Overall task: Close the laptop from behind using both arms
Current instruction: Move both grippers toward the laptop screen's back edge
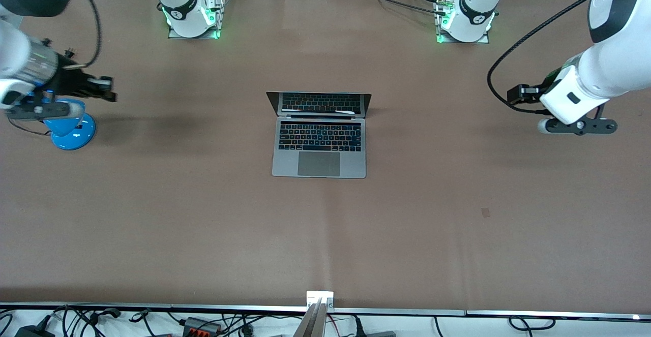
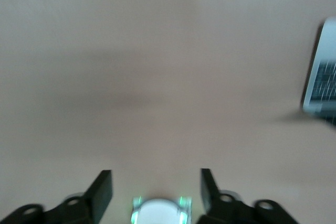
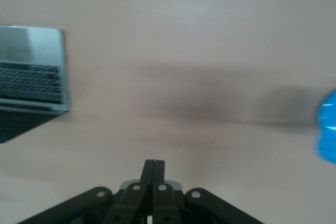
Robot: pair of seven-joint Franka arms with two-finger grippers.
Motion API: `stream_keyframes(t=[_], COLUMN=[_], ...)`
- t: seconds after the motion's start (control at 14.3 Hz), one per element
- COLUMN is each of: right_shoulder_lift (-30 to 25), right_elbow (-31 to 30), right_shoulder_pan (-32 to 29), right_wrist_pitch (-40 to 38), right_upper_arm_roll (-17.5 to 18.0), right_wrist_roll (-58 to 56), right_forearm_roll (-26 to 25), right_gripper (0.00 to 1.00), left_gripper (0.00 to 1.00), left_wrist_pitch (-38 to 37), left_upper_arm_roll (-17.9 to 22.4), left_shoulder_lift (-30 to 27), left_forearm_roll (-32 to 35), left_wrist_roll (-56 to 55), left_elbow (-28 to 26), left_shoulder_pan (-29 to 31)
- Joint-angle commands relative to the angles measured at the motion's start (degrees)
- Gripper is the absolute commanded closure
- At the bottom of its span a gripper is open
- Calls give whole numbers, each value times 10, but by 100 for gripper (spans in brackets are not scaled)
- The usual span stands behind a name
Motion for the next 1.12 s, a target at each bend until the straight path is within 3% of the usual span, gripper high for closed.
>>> stream_keyframes(t=[0.0,0.21,0.28,0.42,0.63,0.77,1.05], right_shoulder_lift=[7,10,8,8,9,10,31], right_elbow=[-10,-51,-59,-76,-120,-147,-174], right_shoulder_pan=[24,42,50,71,105,143,228], right_wrist_pitch=[0,16,17,15,22,49,124], right_upper_arm_roll=[-3,-3,-3,-3,-3,-3,-3], right_wrist_roll=[16,16,16,17,41,50,90], right_forearm_roll=[47,109,113,116,163,168,189], right_gripper=[100,100,100,100,100,100,100], left_gripper=[67,96,99,99,99,99,99], left_wrist_pitch=[-72,-91,-85,-61,23,94,123], left_upper_arm_roll=[-21,-32,-33,-37,-98,-135,-185], left_shoulder_lift=[3,0,-3,-32,-82,-108,-149], left_forearm_roll=[-16,-59,-90,-153,-197,-241,-284], left_wrist_roll=[15,15,15,15,15,15,16], left_elbow=[-25,-54,-86,-137,-209,-258,-288], left_shoulder_pan=[-5,-4,-4,-5,-3,-3,-3])
